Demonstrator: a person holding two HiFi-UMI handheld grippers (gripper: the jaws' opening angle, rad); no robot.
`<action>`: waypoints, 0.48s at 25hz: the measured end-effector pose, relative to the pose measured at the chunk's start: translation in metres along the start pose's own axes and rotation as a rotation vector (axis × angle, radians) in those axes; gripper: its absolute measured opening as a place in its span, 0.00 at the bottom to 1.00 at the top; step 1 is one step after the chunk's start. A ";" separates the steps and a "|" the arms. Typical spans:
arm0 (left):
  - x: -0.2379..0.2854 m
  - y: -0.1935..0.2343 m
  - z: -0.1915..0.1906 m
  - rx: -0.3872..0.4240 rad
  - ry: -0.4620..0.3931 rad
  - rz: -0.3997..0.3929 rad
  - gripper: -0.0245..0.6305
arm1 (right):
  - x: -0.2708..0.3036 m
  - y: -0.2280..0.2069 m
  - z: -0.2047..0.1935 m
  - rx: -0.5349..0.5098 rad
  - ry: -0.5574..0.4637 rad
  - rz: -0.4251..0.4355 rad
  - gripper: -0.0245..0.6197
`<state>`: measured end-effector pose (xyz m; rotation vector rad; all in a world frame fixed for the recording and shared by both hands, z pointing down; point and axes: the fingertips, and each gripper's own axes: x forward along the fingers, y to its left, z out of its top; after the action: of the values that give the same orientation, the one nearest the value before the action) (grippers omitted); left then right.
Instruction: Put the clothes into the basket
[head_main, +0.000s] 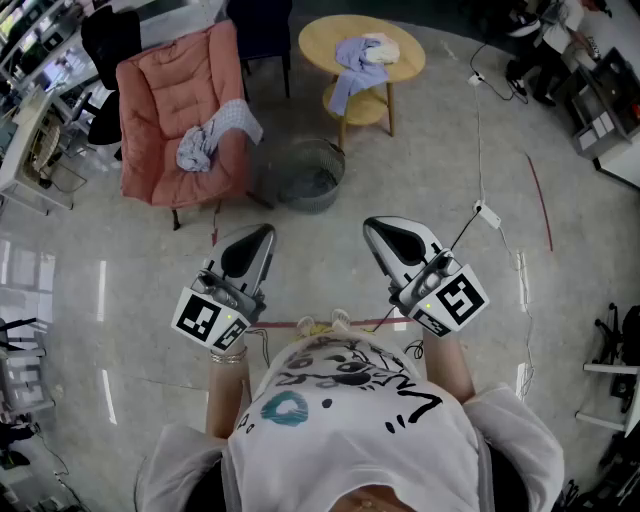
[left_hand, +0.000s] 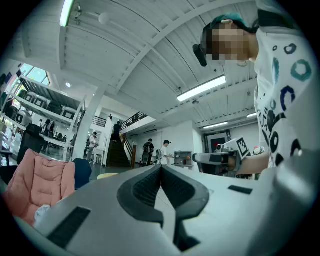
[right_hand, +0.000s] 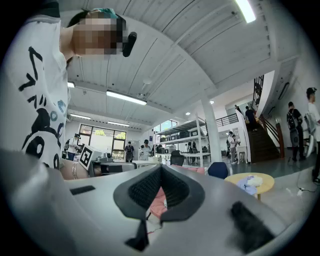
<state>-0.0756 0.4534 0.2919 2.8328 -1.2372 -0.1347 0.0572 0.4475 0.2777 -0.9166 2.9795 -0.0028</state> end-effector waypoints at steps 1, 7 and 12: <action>0.000 0.001 0.001 0.000 0.000 0.002 0.06 | 0.001 0.000 0.001 0.000 0.000 0.001 0.08; -0.006 -0.002 0.004 0.002 -0.001 0.009 0.06 | 0.002 0.006 0.003 -0.006 -0.001 0.014 0.08; -0.006 -0.004 0.003 -0.002 0.004 0.023 0.06 | 0.001 0.007 0.004 -0.006 0.000 0.032 0.08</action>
<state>-0.0771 0.4609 0.2887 2.8140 -1.2676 -0.1288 0.0527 0.4527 0.2739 -0.8699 2.9951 0.0060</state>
